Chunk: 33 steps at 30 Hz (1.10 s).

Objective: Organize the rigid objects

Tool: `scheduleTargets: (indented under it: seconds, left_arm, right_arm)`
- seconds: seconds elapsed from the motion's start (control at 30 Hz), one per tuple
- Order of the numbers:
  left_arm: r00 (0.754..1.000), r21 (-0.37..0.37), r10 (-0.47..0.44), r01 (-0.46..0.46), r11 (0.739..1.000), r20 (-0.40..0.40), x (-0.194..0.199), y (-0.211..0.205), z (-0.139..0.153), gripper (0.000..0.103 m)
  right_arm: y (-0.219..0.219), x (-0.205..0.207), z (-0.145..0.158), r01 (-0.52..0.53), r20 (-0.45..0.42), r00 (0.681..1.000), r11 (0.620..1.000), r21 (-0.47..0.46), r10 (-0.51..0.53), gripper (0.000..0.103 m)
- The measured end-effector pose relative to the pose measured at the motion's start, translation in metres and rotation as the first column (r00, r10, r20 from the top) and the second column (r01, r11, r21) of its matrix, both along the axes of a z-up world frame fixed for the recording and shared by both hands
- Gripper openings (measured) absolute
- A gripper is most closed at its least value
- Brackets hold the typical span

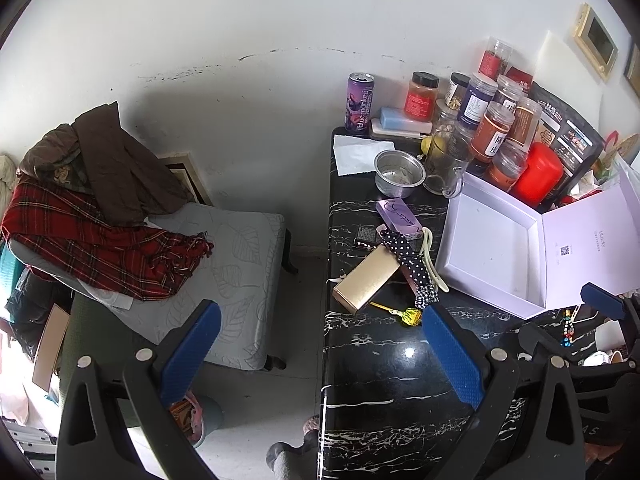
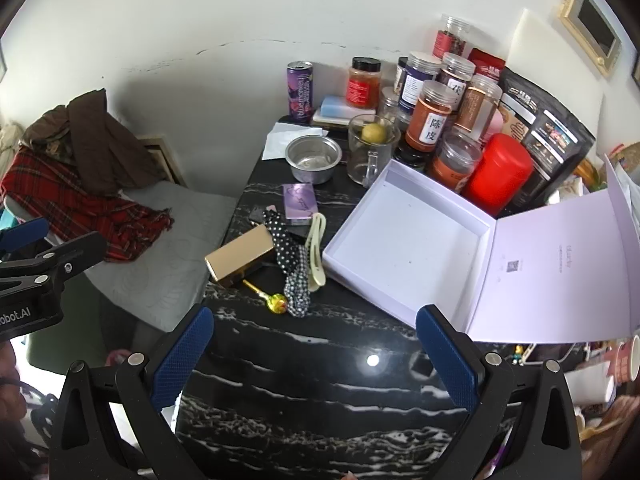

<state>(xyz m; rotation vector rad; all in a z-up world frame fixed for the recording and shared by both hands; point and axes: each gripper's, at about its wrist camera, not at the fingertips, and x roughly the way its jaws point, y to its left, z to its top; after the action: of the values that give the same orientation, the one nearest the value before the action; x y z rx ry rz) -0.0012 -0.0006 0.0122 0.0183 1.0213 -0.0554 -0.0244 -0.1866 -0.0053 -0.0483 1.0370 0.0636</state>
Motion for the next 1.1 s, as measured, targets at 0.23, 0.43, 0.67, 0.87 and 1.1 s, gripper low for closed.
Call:
scheduleTargets:
  seconds: [0.23, 0.43, 0.67, 0.87, 1.1]
  left_arm:
    - [0.999, 0.001, -0.012, 0.012, 1.000, -0.033, 0.011, -0.001, -0.010, 0.103]
    - [0.996, -0.017, -0.025, 0.024, 1.000, -0.081, 0.023, -0.001, -0.027, 0.103]
    - [0.989, -0.022, -0.083, 0.081, 0.997, -0.125, 0.037, -0.010, -0.052, 0.103]
    - [0.981, -0.031, -0.124, 0.121, 0.992, -0.147, 0.057, -0.019, -0.074, 0.103]
    - [0.971, -0.052, -0.166, 0.160, 0.986, -0.170, 0.082, -0.027, -0.099, 0.103]
  right_arm:
    - [0.000, 0.006, -0.007, -0.007, -0.008, 1.000, 1.000, 0.012, 0.007, 0.103]
    - [-0.002, 0.016, -0.019, -0.017, -0.020, 1.000, 0.999, 0.036, 0.018, 0.103]
    - [-0.003, 0.026, -0.038, -0.035, -0.037, 0.999, 0.997, 0.064, 0.037, 0.103]
    - [-0.004, 0.039, -0.058, -0.048, -0.065, 0.996, 0.995, 0.084, 0.054, 0.103]
    - [-0.005, 0.054, -0.080, -0.061, -0.086, 0.994, 0.994, 0.088, 0.068, 0.100]
